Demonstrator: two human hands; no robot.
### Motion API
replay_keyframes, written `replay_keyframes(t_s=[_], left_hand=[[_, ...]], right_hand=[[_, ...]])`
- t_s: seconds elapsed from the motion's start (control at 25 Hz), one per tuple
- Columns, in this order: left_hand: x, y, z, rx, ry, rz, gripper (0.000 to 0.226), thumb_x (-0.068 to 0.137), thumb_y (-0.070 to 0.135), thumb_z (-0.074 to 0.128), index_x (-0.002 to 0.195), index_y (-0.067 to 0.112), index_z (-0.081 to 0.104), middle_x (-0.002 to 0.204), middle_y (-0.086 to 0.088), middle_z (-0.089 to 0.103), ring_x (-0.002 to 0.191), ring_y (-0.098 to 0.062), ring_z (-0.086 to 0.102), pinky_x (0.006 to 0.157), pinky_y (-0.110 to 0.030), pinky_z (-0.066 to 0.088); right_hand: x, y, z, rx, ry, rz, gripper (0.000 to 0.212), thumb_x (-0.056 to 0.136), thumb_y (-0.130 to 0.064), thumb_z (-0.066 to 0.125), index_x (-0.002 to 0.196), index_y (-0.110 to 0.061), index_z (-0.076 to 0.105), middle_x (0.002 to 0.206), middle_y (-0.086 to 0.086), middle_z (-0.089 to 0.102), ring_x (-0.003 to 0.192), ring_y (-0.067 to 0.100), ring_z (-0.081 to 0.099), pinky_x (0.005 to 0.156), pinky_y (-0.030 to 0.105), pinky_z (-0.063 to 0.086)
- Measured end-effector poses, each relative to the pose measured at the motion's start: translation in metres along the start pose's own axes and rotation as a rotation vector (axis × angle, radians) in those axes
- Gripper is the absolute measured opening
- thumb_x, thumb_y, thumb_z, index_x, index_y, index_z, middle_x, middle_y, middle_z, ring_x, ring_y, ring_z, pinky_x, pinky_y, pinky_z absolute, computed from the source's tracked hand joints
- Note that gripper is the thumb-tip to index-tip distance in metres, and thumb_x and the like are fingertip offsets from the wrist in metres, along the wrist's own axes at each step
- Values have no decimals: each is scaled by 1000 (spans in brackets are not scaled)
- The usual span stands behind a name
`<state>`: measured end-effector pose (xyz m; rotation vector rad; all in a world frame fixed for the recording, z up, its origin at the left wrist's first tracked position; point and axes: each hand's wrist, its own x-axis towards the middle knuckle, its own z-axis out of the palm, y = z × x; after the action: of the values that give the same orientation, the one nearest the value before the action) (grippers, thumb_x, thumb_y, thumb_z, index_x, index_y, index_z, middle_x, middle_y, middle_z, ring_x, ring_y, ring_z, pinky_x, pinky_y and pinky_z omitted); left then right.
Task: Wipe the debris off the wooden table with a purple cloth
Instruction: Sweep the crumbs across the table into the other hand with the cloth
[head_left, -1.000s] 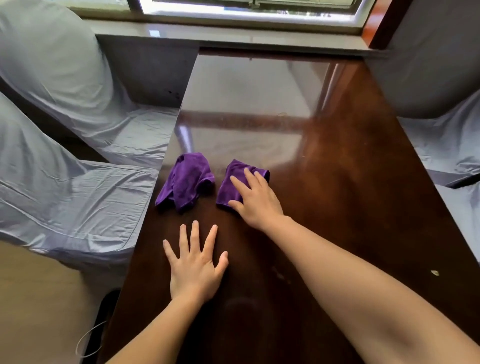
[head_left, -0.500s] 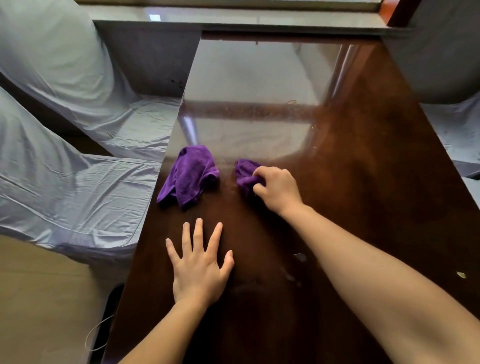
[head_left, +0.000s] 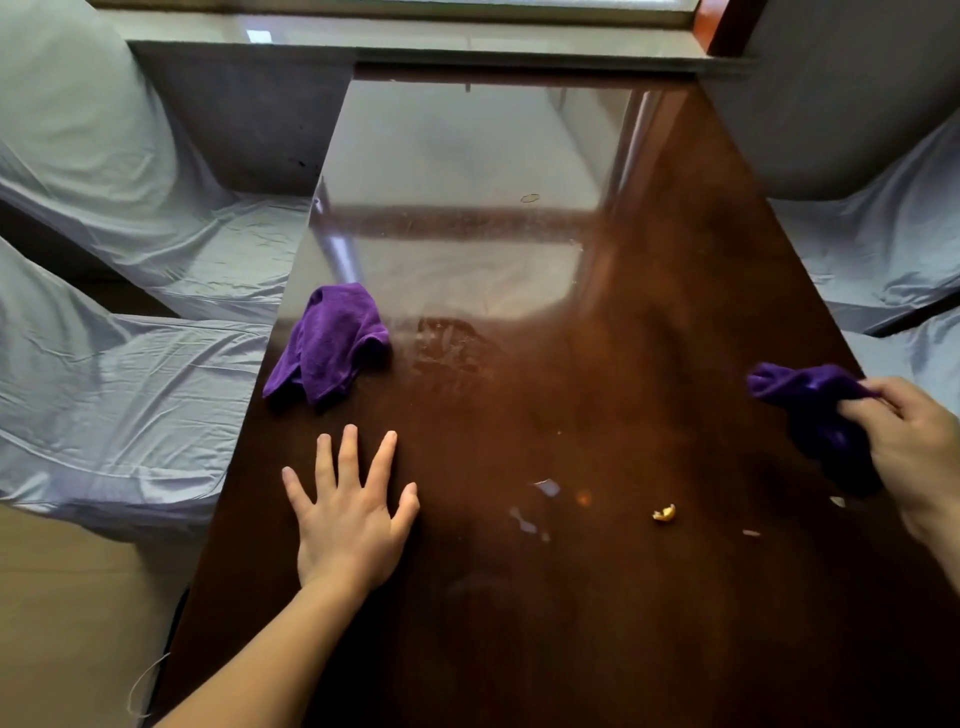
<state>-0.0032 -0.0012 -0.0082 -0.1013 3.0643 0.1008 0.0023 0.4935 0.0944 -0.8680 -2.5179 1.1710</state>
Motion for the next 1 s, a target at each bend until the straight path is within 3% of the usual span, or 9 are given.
replay_keyframes(t_s=[0.08,0.2,0.32,0.4,0.56,0.76,0.88,1.0], left_hand=[[0,2,0,7,-3,7,69,86,66,17,149,42,7,162,-8,11,148,-31,-4,113,-66,3],[-2,1,1,-12,6,5,68,87,64,23,150,41,11,162,-9,12,148,-31,-2,112,-67,4],[-1,0,3,-30,18,-2,68,86,66,21,149,41,15,161,-9,15,148,-31,0,112,-67,3],[-1,1,3,-29,24,-5,70,83,67,18,148,41,17,160,-10,17,148,-31,2,111,-66,3],[-2,-2,5,-44,41,-11,71,82,69,18,147,42,20,160,-10,19,148,-29,5,111,-65,4],[-1,-1,5,-44,43,-14,68,84,68,22,147,43,20,160,-9,19,148,-29,6,112,-64,5],[-1,-2,6,-33,33,-10,63,89,65,29,147,43,19,160,-9,17,148,-29,5,112,-65,6],[-2,-2,7,-39,44,-5,62,90,63,33,147,42,19,159,-10,18,148,-30,6,112,-65,6]], right_hand=[[-3,33,-16,-175,-27,43,22,75,-44,60,87,-26,63,83,11,68,78,37,64,52,40,53],[-26,57,-2,-404,-89,-6,9,81,-23,67,79,-22,58,85,16,67,75,35,60,63,37,45],[-58,49,23,-452,51,-34,13,76,-16,71,82,-18,59,83,18,69,77,39,63,65,36,40],[-82,35,42,-380,61,-135,14,74,-12,72,82,-16,61,81,16,68,77,38,62,65,36,41],[-116,-1,79,-136,-158,-253,15,75,-15,72,85,-22,63,81,-2,68,77,20,60,67,32,43],[-84,4,21,244,65,-79,12,75,-30,66,86,-28,63,77,-6,66,69,9,59,65,33,48],[-83,37,-12,5,26,-49,12,80,-31,69,92,-28,67,102,3,67,95,26,64,83,43,52],[-116,62,19,-397,-32,-88,21,81,-29,77,100,-22,72,129,12,59,116,40,53,97,50,45]])
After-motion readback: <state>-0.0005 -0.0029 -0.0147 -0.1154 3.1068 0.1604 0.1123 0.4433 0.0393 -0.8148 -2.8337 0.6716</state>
